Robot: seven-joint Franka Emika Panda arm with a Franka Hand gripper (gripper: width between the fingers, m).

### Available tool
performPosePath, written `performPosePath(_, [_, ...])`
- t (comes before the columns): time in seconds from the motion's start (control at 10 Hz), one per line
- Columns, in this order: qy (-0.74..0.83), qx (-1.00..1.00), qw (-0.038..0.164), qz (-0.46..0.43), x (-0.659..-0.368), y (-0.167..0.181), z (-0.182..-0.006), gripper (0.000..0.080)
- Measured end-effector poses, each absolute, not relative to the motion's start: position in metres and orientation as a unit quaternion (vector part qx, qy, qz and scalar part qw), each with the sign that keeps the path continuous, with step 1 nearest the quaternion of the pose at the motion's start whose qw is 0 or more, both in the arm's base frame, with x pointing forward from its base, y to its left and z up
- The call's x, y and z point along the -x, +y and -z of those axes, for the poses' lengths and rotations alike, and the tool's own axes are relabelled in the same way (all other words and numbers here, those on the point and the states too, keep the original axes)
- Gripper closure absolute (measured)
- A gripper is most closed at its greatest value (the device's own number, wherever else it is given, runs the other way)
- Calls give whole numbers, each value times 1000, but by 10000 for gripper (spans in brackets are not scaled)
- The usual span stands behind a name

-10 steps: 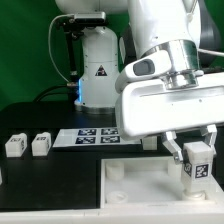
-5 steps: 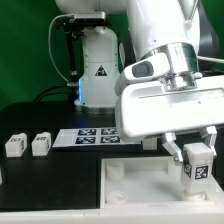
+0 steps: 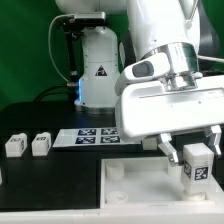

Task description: Assemble one leg

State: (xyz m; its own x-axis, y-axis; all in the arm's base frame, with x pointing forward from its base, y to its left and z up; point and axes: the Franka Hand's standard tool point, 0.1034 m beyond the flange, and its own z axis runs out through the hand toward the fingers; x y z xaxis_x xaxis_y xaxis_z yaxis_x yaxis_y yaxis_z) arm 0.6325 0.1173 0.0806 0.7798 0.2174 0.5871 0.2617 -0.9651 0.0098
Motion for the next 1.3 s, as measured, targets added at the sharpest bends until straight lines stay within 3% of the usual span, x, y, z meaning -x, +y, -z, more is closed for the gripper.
performPosePath(0.1, [-127, 943, 36, 306, -632, 117, -80, 199])
performPosePath(0.2, [-127, 943, 36, 306, -632, 117, -80, 165])
performPosePath(0.8, [-127, 943, 36, 306, -632, 117, -80, 151])
performPosePath(1.2, [-129, 961, 37, 244, -653, 109, -115, 151])
performPosePath(1.3, [-130, 972, 42, 189, -649, 109, -110, 151])
